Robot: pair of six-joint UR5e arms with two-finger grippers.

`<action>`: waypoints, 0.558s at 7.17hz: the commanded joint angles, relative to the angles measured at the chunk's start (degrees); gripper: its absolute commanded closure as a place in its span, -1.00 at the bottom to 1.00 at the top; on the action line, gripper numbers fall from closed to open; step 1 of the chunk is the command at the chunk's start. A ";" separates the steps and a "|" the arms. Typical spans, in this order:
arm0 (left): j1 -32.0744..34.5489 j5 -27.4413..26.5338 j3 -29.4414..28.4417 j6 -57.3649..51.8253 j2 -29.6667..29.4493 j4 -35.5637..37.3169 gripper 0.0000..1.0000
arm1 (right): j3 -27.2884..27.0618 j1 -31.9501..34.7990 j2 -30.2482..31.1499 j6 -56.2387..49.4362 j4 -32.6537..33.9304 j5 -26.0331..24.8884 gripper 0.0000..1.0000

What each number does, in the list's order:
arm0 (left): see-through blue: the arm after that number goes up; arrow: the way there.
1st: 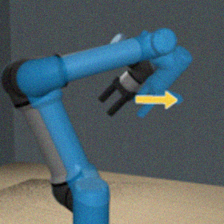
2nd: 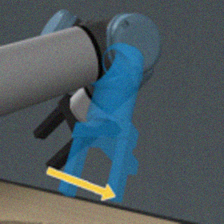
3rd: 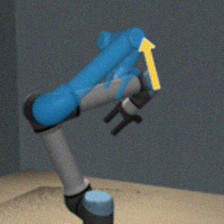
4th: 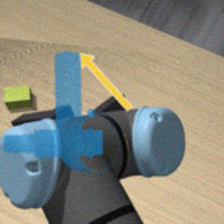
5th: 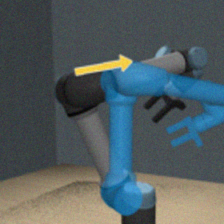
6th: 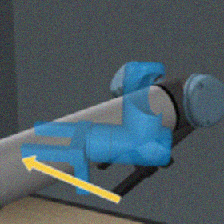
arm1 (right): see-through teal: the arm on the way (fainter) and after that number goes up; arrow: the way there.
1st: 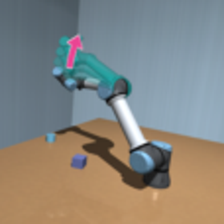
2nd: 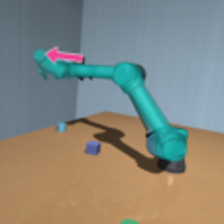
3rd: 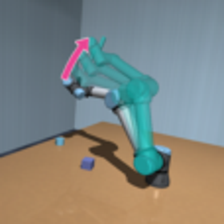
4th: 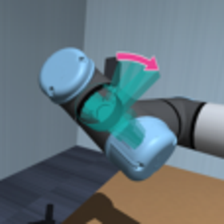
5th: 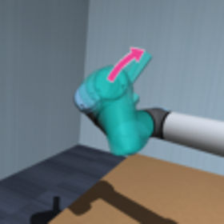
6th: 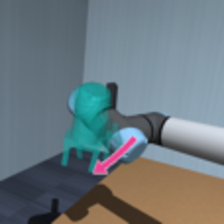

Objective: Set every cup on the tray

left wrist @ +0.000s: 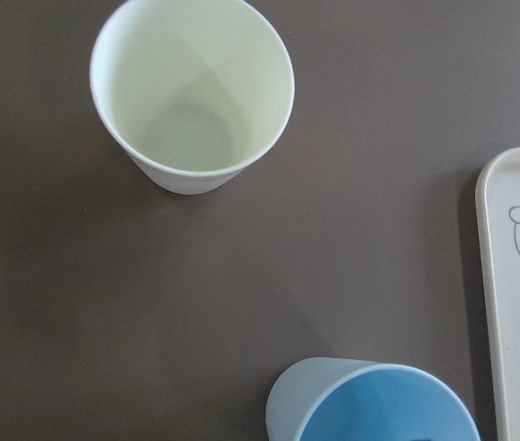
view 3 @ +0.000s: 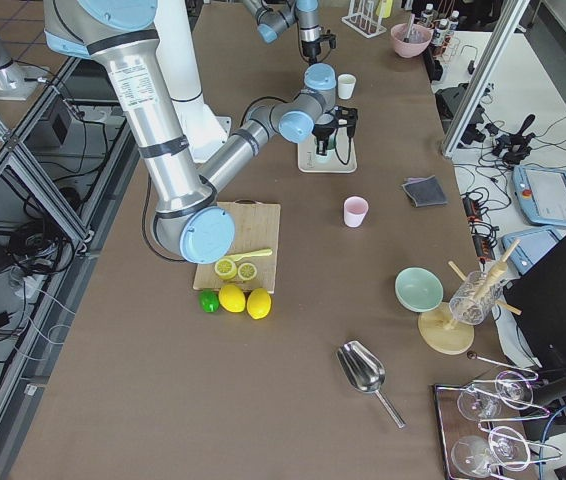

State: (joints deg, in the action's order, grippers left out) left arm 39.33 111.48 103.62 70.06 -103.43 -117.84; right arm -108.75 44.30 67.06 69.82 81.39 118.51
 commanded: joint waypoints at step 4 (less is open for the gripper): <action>-3.12 -3.20 -2.63 0.08 -2.30 -0.11 0.99 | 3.45 -4.31 -4.65 3.04 0.00 -3.37 1.00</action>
State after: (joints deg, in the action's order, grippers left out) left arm 36.37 108.28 101.01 70.20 -105.69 -117.98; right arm -105.95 40.26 63.38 72.38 81.39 115.41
